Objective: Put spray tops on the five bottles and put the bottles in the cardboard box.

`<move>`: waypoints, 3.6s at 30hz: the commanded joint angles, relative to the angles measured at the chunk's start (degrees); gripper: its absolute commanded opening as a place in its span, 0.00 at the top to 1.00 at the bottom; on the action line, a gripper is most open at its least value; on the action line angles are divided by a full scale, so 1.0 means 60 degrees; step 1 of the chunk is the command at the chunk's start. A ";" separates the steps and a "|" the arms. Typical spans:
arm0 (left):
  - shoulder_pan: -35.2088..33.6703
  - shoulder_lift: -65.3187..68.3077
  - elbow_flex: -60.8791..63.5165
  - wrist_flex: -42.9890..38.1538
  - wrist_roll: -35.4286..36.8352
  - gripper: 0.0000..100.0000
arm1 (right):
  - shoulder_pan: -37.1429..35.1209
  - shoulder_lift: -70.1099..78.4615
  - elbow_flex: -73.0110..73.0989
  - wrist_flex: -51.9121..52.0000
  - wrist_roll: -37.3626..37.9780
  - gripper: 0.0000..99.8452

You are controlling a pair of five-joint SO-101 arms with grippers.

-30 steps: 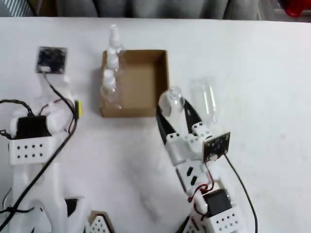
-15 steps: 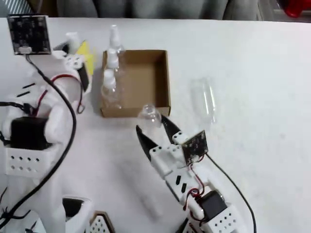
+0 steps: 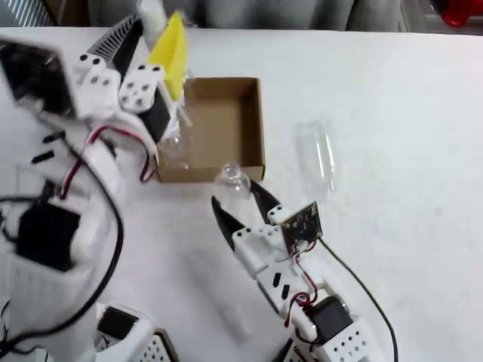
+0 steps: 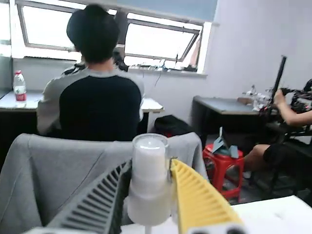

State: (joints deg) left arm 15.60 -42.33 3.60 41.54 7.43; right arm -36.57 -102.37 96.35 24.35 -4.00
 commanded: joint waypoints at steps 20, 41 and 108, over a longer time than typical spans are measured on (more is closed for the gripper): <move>0.1165 0.1136 -0.1421 0.0908 0.1216 0.98 | 0.0315 -0.0139 0.0088 0.0066 -0.0015 0.98; 0.1048 -0.0535 0.2842 -0.1289 0.1978 0.98 | 0.0374 -0.0139 0.0088 0.0081 -0.0015 0.98; 0.2293 -0.3949 0.9099 -0.1099 -0.0190 0.95 | 0.0374 -0.0139 0.0088 0.0007 0.0000 0.98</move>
State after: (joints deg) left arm 28.79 -67.03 60.57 33.54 8.57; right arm -35.16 -102.29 96.35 24.44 -3.91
